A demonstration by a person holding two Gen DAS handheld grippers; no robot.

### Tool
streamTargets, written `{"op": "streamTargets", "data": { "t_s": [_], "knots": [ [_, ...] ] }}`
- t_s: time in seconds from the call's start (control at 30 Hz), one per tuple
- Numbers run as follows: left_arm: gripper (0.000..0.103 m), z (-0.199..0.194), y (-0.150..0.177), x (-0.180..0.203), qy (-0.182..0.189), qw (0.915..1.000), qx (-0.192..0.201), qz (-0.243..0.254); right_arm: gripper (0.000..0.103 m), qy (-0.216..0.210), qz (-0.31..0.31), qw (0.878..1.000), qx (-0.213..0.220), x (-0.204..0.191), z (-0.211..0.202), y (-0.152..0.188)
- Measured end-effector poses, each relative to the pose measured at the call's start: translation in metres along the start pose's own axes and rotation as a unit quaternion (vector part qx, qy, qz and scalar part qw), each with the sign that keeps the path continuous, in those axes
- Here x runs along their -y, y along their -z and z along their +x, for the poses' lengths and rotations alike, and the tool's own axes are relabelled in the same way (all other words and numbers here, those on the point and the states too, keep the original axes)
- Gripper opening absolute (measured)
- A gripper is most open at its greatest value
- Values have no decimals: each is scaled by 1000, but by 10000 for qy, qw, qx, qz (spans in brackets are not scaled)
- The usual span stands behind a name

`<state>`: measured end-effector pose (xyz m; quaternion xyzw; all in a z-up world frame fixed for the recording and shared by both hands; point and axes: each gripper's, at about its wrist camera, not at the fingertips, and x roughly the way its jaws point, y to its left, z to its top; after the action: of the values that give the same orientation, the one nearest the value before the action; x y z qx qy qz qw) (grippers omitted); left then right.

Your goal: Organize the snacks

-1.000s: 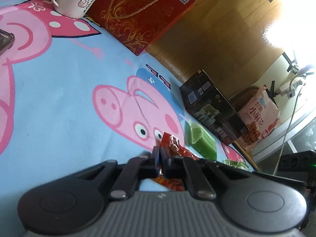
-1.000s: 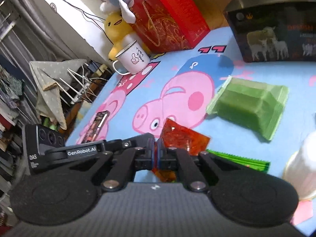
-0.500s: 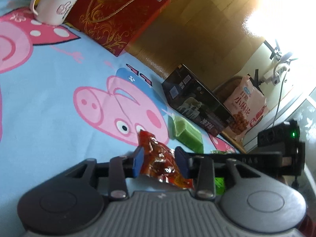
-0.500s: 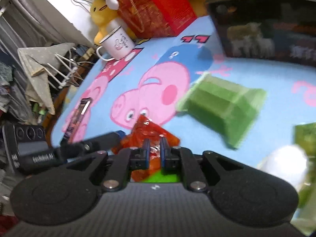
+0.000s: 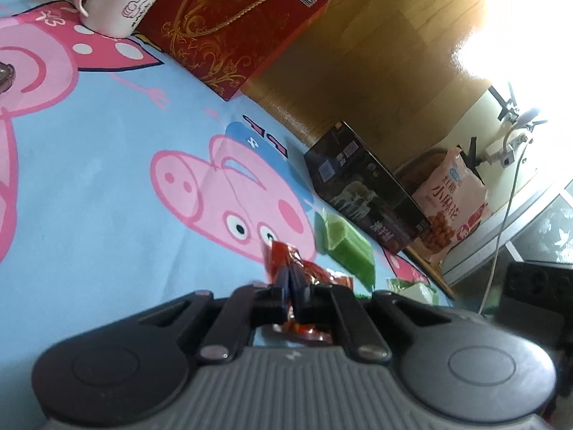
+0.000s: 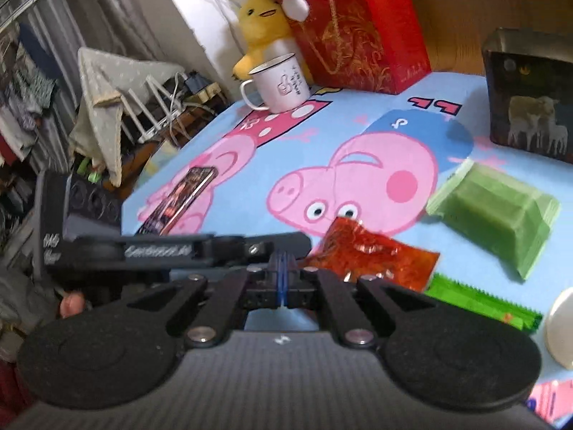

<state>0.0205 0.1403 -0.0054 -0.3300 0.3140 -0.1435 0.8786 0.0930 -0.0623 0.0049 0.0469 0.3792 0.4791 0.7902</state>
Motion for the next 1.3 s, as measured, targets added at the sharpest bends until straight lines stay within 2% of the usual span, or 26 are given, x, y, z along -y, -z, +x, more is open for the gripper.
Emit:
{"op": "streamTargets", "data": {
  "t_s": [0.13,0.23,0.37,0.47,0.6,0.67,0.73,0.8,0.9,0.93,1.07,1.17,1.3],
  "knots": [
    [3,0,0,1,89,10000,9,27,10,225,-589,9979,-165,-15,-5,16],
    [3,-1,1,4,219,9997,32,76,10,358,-788,9959,-276,-17,-10,29],
    [3,6,2,14,456,9988,-106,106,10,1148,-1136,9869,-60,-15,-19,37],
    [3,12,2,26,544,9981,-141,258,11,1866,-1409,9722,123,-8,-22,37],
    [3,16,0,35,576,9976,-131,350,38,2052,-1899,9599,190,-13,-16,41],
    [3,13,-2,36,508,9981,-62,352,41,2145,-2138,9527,248,-15,-11,43],
    [10,8,-6,31,353,9989,29,292,43,2190,-2267,9486,275,-16,-10,43],
    [16,2,-12,24,151,9997,56,179,44,2149,-2240,9501,292,-13,-10,41],
    [35,-3,-16,13,20,10000,-18,-51,51,2092,-2067,9553,299,-5,-11,35],
    [37,-1,-16,11,30,9999,-68,-98,55,2069,-1982,9576,303,-5,-10,34],
    [34,13,-10,11,-40,9996,-279,-87,59,1693,-1129,9783,398,22,-16,24],
    [34,18,-9,14,-63,9996,-264,-15,58,1596,-955,9815,446,30,-13,15],
    [39,23,-14,12,6,9995,-315,-57,57,1513,-1091,9813,470,21,-2,14]
  ]
}}
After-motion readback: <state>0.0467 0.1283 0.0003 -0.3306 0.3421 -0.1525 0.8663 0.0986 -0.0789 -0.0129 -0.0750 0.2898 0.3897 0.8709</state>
